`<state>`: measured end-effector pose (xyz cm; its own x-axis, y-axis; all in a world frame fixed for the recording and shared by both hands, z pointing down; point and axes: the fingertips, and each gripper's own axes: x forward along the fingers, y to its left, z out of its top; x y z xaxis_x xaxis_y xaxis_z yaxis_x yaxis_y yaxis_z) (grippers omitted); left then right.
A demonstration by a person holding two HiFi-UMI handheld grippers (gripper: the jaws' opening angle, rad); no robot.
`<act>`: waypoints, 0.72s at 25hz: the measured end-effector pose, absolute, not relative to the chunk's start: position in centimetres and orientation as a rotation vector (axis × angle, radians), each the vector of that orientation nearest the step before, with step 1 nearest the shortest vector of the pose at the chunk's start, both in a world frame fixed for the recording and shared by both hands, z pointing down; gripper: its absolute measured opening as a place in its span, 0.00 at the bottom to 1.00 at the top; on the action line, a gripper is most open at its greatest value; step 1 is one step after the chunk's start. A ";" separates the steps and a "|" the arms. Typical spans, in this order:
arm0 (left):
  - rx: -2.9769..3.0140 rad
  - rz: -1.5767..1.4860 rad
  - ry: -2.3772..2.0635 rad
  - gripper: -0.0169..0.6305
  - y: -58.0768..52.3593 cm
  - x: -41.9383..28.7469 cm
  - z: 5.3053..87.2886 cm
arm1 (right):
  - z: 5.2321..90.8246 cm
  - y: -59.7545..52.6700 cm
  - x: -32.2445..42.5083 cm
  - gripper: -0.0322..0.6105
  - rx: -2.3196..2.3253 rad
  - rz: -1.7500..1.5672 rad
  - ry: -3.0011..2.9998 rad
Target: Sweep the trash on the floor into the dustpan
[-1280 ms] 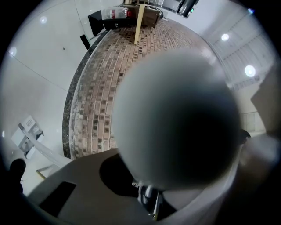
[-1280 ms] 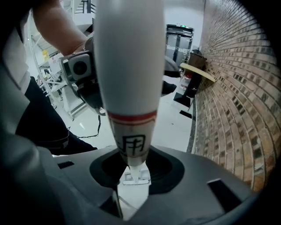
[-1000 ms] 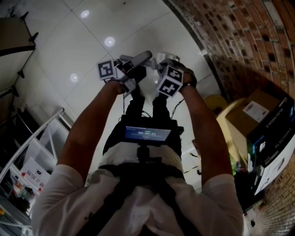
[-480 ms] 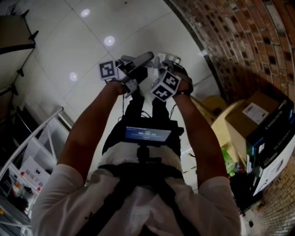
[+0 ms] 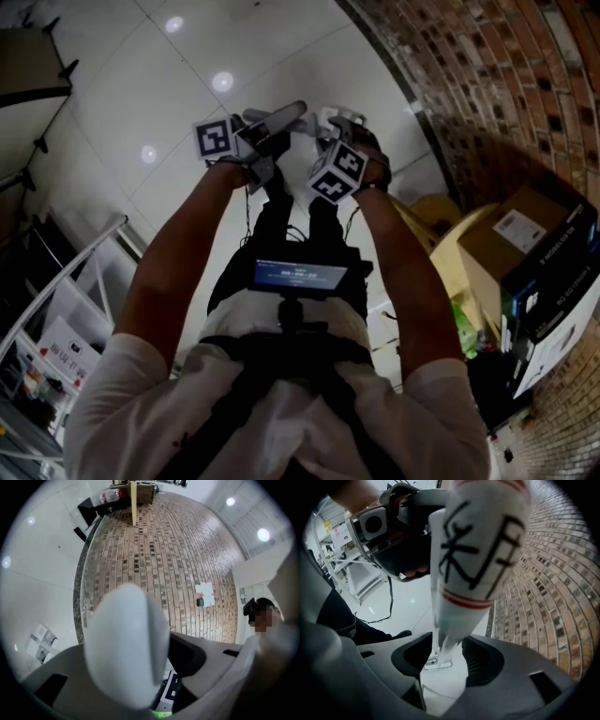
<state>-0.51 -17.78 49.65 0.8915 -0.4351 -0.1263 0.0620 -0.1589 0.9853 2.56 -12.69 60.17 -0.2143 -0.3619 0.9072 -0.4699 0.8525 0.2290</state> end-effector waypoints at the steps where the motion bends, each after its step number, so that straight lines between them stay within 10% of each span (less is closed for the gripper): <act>1: 1.696 -0.438 -0.297 0.31 -17.8 -0.6 49.6 | 60.0 -12.7 2.5 0.39 0.635 0.120 -1.841; 18: 1.862 -0.210 -0.441 0.57 -16.6 -2.8 51.1 | 58.5 -9.4 7.6 0.61 0.771 0.255 -1.858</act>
